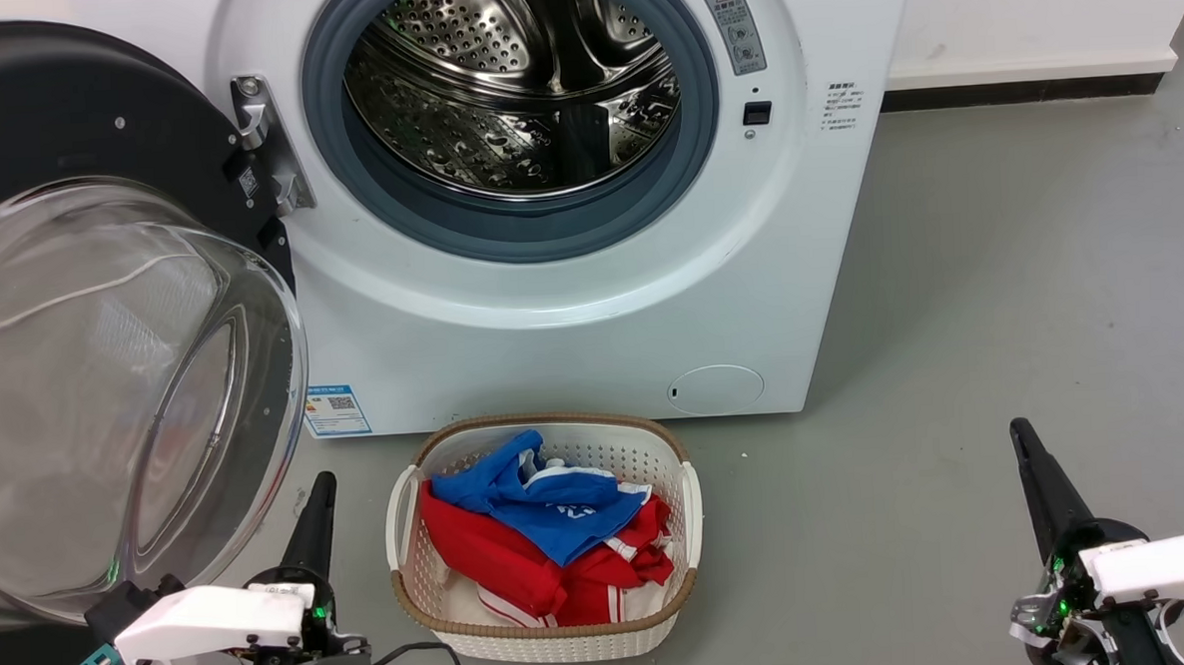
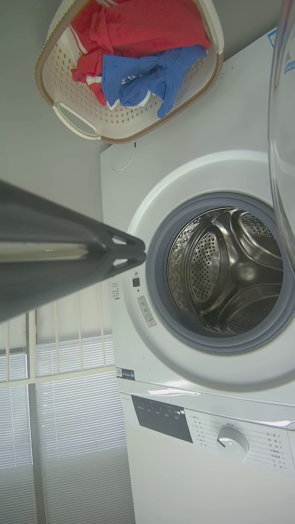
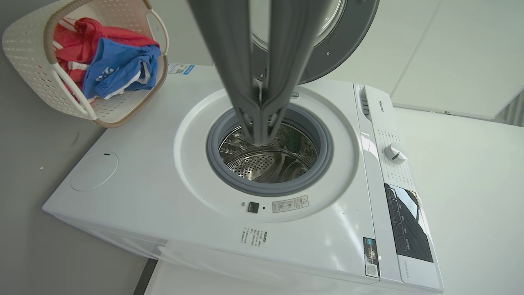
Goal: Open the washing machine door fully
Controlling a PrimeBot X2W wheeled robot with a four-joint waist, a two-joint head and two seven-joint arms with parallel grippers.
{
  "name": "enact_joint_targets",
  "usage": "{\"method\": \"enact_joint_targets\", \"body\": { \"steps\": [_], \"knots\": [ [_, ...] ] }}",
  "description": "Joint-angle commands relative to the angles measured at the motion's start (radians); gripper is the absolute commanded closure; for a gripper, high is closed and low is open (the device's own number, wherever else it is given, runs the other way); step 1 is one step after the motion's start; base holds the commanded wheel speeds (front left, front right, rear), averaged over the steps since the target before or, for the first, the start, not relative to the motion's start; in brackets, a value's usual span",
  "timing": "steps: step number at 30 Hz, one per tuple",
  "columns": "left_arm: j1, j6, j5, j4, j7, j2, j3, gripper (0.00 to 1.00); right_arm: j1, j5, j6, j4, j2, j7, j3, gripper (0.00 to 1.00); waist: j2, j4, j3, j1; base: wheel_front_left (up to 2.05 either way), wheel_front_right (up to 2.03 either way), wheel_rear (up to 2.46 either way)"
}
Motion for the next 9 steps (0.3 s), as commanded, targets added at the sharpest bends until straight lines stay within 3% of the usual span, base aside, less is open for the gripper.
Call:
{"method": "enact_joint_targets", "body": {
  "steps": [1,9],
  "knots": [
    [-0.016,-0.013,-0.017,-0.002,0.006,-0.003,0.010,1.00,-0.025,0.023,0.000,0.001,-0.003,0.005,-0.003,1.00,0.0000,0.000,0.000,0.0000,0.00,0.00,0.00],
    [-0.018,-0.027,-0.066,0.000,0.020,-0.014,0.032,1.00,-0.034,0.084,0.000,0.013,-0.003,0.010,-0.006,1.00,0.0000,0.002,0.002,0.0000,0.00,0.00,0.00]
  ]
}}
